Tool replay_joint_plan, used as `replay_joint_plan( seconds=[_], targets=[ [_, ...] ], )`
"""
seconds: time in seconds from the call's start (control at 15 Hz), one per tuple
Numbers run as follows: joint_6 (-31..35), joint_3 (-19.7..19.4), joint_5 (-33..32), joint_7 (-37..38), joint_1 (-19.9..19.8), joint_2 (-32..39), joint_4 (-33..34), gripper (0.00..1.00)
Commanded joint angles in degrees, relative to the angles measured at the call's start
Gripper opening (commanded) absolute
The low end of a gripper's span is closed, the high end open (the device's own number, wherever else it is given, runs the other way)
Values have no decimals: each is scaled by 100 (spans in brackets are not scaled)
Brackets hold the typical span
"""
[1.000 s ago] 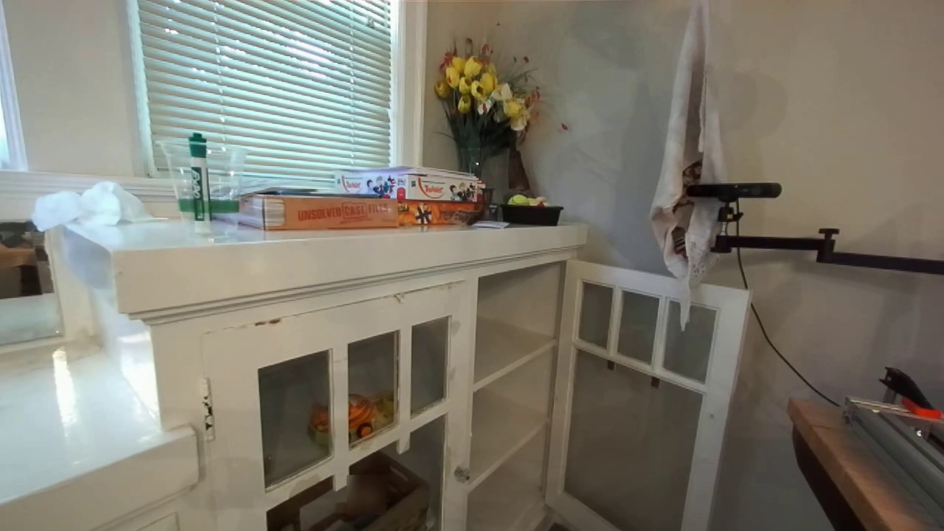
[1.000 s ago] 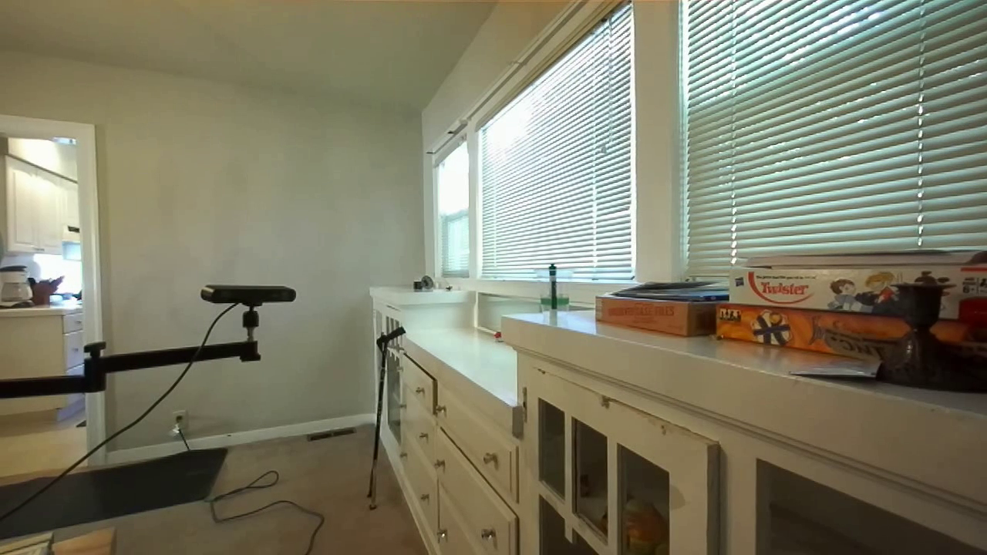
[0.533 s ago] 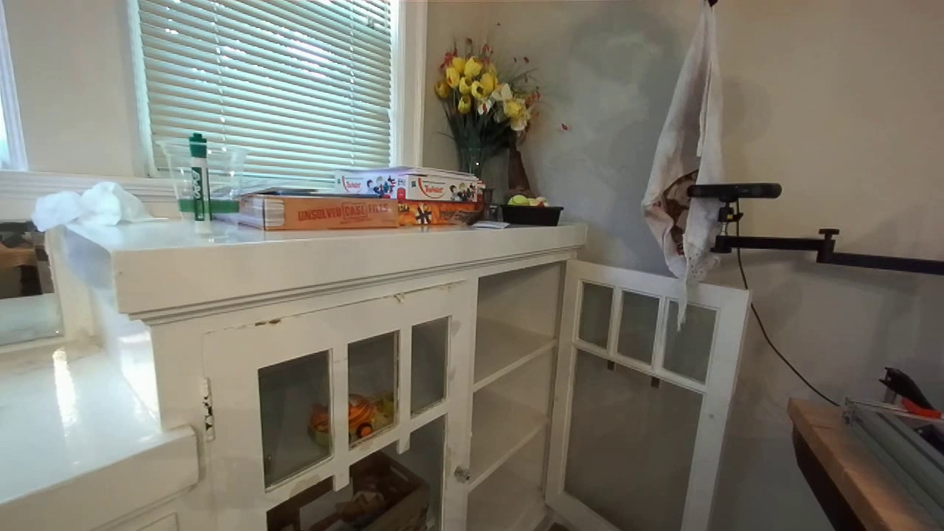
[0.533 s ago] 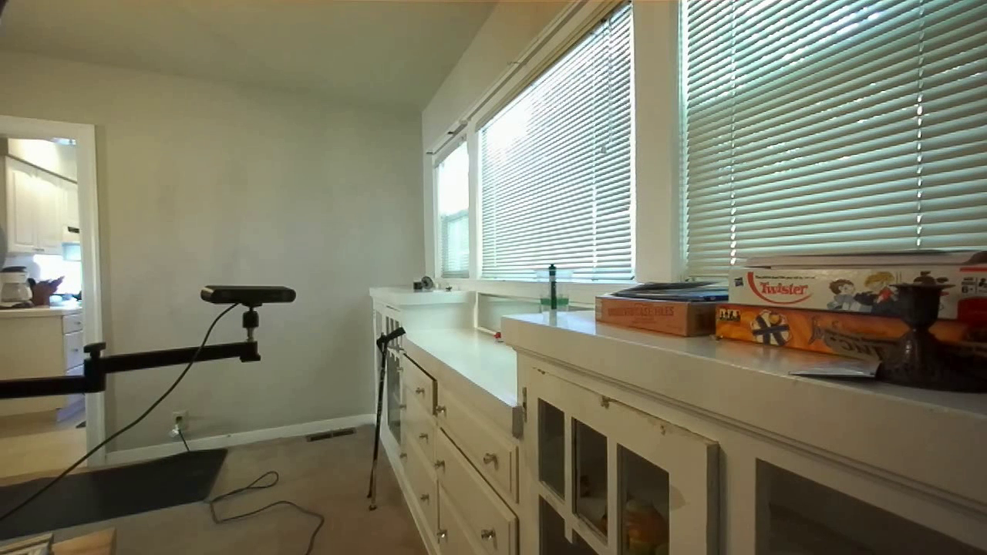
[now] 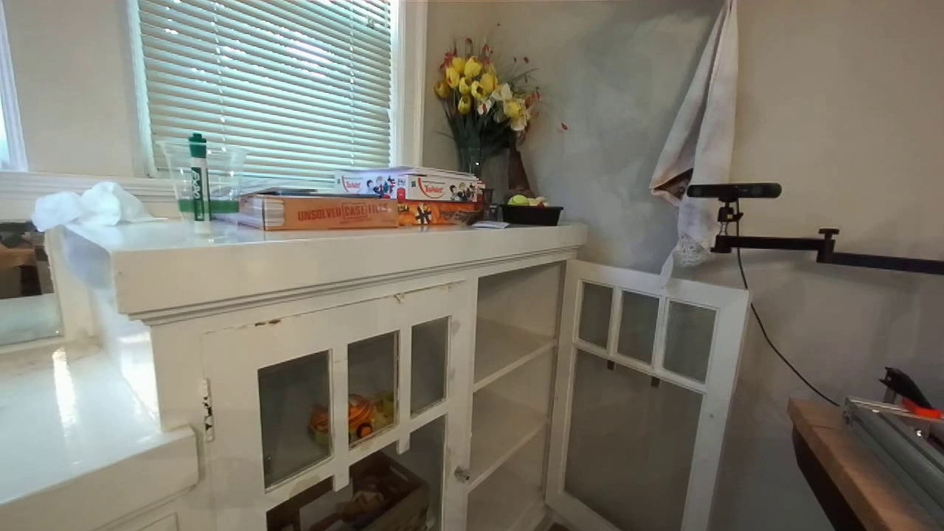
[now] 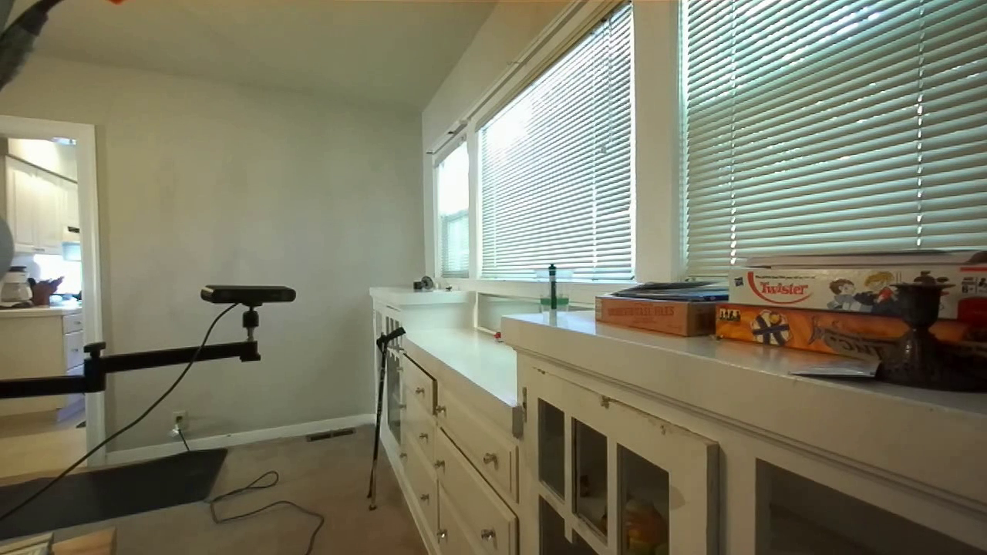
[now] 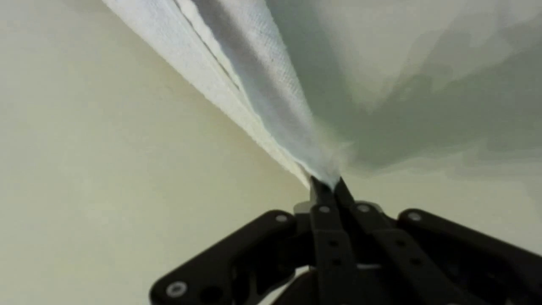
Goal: Pick up the white towel and place it on the open cabinet door
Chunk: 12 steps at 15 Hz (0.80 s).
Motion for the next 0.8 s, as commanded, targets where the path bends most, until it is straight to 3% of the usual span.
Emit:
replay_joint_plan(
  seconds=[0.0, 0.4, 0.73],
  targets=[
    [136, -227, -365, 140, -78, 424, 356, 1],
    [-250, 175, 182, -1027, 19, 195, 18, 1],
    [-1339, 435, 814, -2011, -49, 151, 107, 1]
  ],
)
